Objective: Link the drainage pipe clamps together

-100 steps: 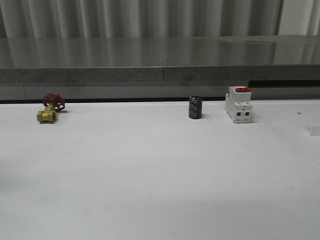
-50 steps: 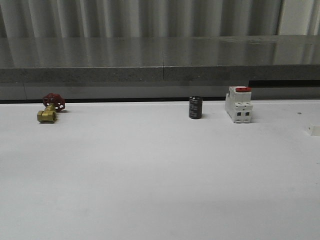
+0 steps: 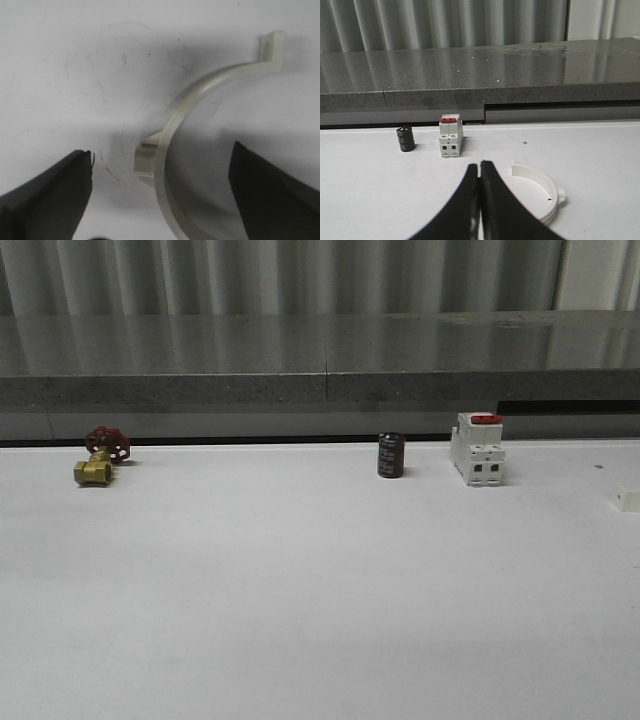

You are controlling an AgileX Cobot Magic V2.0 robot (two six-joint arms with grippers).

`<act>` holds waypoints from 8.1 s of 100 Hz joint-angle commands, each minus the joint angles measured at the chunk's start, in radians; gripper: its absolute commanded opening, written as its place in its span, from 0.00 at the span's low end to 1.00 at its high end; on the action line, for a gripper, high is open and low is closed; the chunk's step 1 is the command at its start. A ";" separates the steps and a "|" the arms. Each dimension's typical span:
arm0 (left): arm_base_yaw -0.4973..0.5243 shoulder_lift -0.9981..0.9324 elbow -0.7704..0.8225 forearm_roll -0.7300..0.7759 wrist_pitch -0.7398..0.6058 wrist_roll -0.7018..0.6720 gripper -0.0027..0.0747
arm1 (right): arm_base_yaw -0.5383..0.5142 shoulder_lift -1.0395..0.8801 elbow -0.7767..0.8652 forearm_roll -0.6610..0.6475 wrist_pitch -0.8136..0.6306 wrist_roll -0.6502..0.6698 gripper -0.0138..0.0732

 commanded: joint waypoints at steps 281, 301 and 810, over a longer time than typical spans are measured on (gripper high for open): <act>-0.718 0.057 -0.130 -0.092 -0.009 -0.559 0.01 | -0.008 -0.019 -0.020 0.000 -0.082 -0.002 0.08; -0.718 0.063 -0.132 -0.091 0.000 -0.559 0.17 | -0.008 -0.019 -0.020 0.000 -0.082 -0.002 0.08; -0.391 -1.485 0.867 0.130 -0.344 -0.499 0.01 | -0.327 1.809 -1.335 0.106 0.761 -0.277 0.79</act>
